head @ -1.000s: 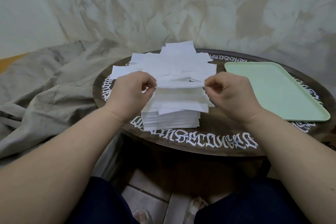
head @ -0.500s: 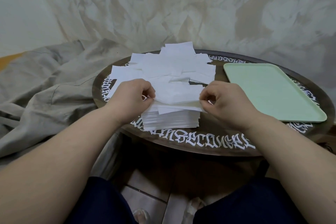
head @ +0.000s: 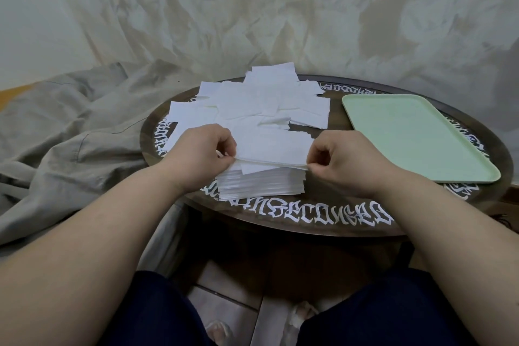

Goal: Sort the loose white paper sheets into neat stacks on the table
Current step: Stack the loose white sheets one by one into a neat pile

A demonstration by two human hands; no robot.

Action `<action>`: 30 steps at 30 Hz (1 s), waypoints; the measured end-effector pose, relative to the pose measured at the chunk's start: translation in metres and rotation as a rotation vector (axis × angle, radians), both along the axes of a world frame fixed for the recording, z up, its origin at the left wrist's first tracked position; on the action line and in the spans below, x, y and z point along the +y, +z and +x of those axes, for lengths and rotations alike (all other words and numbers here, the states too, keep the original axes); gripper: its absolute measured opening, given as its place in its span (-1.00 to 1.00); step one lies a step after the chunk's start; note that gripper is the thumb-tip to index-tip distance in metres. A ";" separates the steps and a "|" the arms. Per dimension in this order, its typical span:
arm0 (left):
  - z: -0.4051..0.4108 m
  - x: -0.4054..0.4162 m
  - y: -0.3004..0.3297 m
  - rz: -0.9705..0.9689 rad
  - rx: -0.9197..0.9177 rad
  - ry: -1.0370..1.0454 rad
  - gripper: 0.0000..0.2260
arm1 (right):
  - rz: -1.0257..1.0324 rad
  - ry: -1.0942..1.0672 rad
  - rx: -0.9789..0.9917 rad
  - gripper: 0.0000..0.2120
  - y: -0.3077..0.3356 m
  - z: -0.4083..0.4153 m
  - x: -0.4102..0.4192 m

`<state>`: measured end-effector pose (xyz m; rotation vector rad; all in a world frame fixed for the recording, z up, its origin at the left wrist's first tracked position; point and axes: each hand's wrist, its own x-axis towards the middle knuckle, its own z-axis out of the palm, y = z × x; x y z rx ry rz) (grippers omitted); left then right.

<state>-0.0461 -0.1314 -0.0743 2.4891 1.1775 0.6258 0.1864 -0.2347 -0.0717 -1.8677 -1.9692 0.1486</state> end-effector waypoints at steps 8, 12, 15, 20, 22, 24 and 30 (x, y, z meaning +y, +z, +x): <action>0.001 -0.001 -0.001 -0.056 0.016 0.030 -0.77 | -0.035 -0.014 0.017 -0.90 -0.001 0.002 0.001; 0.001 -0.002 0.000 -0.074 0.022 0.031 -0.83 | -0.019 -0.007 -0.028 -0.88 -0.004 0.000 0.004; 0.001 -0.002 0.001 -0.077 0.025 0.043 -0.88 | -0.001 0.008 -0.075 -0.82 -0.005 -0.005 0.008; 0.000 -0.001 0.001 -0.063 0.024 0.053 -0.89 | 0.069 -0.002 -0.077 -0.94 -0.006 -0.008 0.012; 0.000 0.000 0.000 -0.027 0.042 0.043 -0.83 | 0.087 -0.008 -0.053 -0.93 -0.006 -0.007 0.012; 0.002 0.000 0.000 -0.004 0.049 0.028 -0.79 | 0.114 -0.017 -0.022 -0.93 -0.006 -0.006 0.011; 0.006 0.000 0.000 0.087 0.058 0.048 -0.93 | 0.182 -0.054 0.001 -0.94 -0.004 -0.005 0.013</action>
